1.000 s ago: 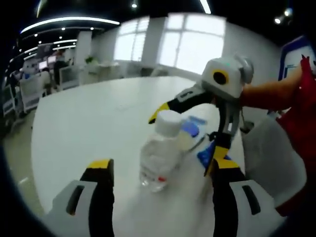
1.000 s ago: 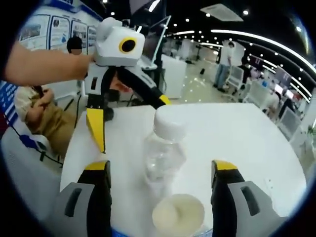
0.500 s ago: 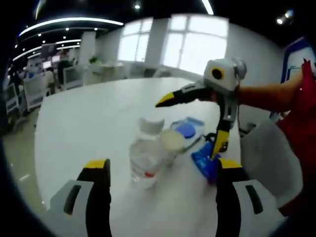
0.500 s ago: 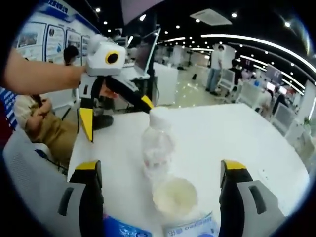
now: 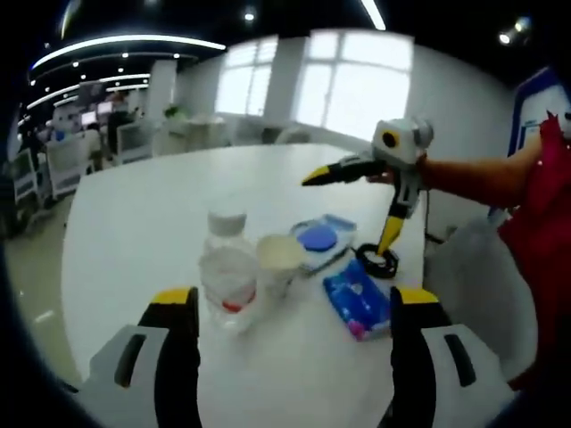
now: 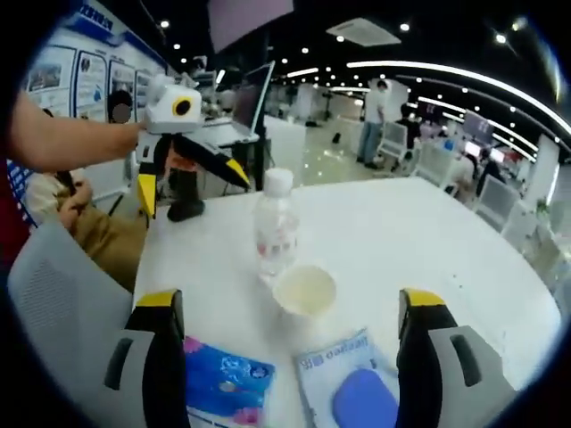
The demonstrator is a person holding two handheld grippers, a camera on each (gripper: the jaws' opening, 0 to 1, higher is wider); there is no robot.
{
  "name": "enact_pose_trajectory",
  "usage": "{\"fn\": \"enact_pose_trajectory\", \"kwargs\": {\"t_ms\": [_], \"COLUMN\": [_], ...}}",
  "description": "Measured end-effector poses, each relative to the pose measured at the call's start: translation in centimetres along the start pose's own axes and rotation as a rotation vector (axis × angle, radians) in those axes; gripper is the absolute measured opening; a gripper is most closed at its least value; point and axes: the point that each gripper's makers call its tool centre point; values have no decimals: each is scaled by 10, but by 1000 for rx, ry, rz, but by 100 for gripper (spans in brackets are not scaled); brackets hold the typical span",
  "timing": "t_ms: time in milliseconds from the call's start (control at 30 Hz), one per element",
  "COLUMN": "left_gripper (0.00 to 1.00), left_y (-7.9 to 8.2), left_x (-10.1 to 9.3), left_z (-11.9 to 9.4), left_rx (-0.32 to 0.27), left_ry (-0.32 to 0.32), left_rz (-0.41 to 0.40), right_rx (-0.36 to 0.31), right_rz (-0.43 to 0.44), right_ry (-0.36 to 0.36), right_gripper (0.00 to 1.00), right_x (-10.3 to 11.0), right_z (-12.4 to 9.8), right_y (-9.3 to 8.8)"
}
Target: Arrange the tabletop items into an orderly group along one side of the table until the central work area is clear of visible clutter.
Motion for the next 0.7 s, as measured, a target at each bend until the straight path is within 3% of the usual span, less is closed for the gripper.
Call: {"fn": "enact_pose_trajectory", "kwargs": {"t_ms": [433, 700], "left_gripper": [83, 82], "left_y": [-17, -14], "left_x": [-53, -85], "left_z": [-1, -2], "left_rx": [12, -5], "left_ry": [-9, -14], "left_rz": [-39, -51], "right_rx": [12, 9], "right_rz": [57, 80], "right_ry": [-60, -88], "right_gripper": [98, 98], "right_x": [12, 22], "right_z": [-70, -111], "right_y": [-54, -80]}}
Point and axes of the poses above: the point that each gripper's makers call its tool centre point, and the gripper's own axes: z roughly forward along the fingers, x roughly to its left, y roughly out of its top, and after that the axes turned 9 degrees about y, right-handed
